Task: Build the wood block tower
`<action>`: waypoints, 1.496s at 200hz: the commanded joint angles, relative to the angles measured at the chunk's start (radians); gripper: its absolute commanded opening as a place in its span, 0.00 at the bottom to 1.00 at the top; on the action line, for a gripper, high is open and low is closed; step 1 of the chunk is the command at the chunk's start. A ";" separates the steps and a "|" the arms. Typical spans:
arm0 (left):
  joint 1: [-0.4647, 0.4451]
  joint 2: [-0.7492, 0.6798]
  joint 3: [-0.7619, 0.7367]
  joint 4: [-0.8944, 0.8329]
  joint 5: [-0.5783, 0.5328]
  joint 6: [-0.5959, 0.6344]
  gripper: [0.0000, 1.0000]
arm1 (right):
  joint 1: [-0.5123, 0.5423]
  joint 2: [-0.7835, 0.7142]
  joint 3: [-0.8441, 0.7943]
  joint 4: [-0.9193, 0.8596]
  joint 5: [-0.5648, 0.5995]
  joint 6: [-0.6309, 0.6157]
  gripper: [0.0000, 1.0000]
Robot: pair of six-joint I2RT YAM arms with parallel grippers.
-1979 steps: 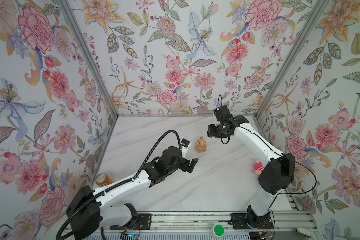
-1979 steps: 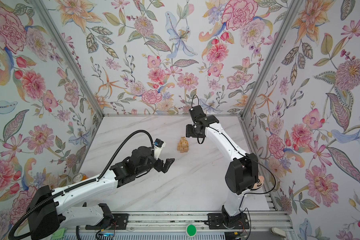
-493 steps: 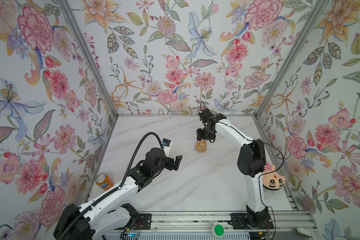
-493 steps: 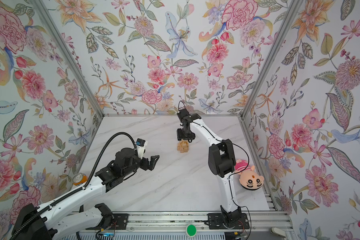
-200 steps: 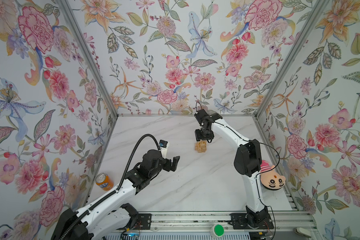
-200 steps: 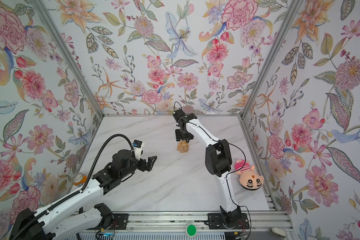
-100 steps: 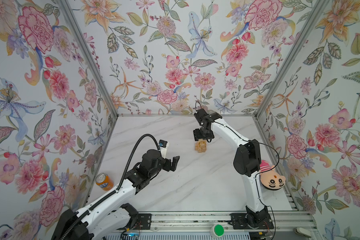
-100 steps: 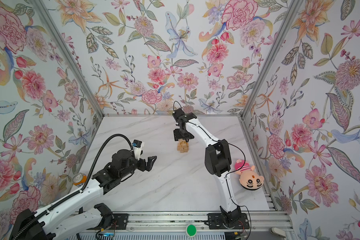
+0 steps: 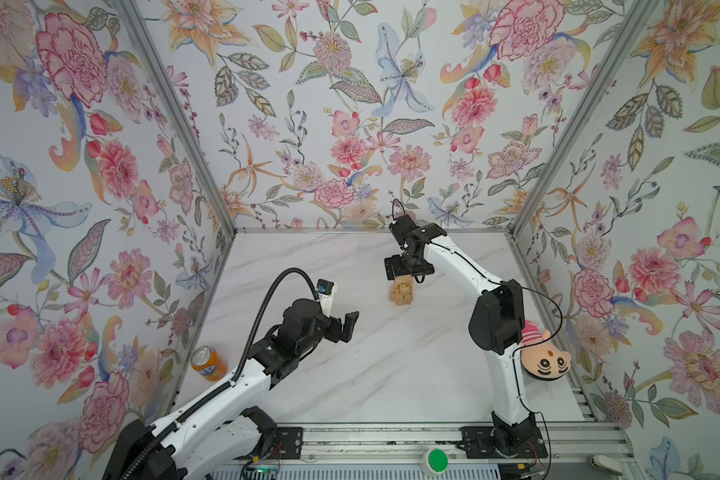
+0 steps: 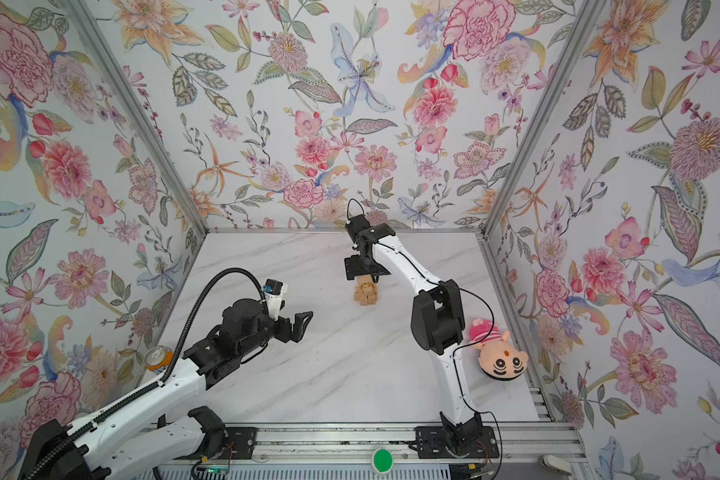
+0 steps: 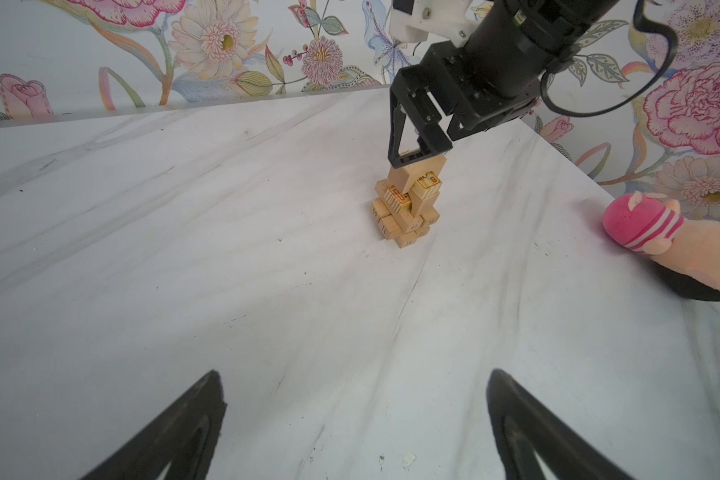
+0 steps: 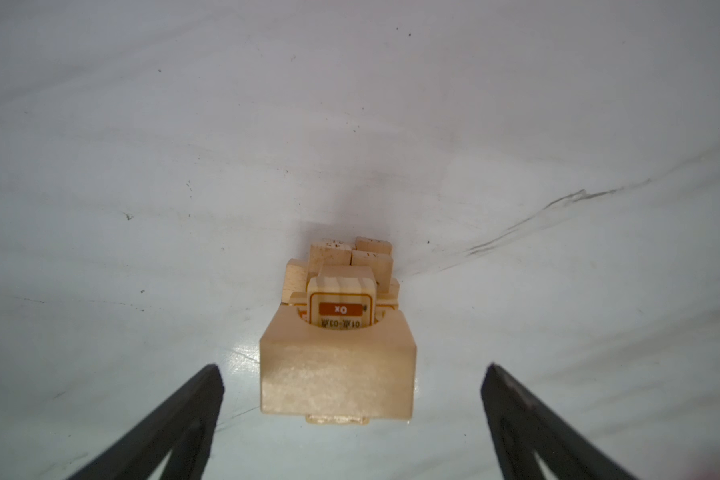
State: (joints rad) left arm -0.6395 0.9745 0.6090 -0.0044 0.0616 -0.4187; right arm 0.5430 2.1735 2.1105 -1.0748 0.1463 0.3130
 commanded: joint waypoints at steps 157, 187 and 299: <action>0.026 -0.020 -0.255 0.404 -0.906 -0.016 1.00 | -0.431 -0.844 -1.285 0.667 0.043 0.040 0.99; 0.059 0.074 -0.304 0.654 -0.900 0.145 0.99 | -0.442 -0.927 -1.410 0.851 0.028 -0.064 0.99; 0.398 0.326 -0.297 1.066 -0.692 0.375 0.99 | -0.531 -0.867 -1.731 1.654 0.046 -0.172 0.99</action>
State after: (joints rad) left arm -0.3439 1.2911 0.3027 0.9764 -0.7315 -0.0513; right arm 0.0315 1.2179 0.4274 0.3031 0.1886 0.1627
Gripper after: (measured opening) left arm 0.994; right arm 0.992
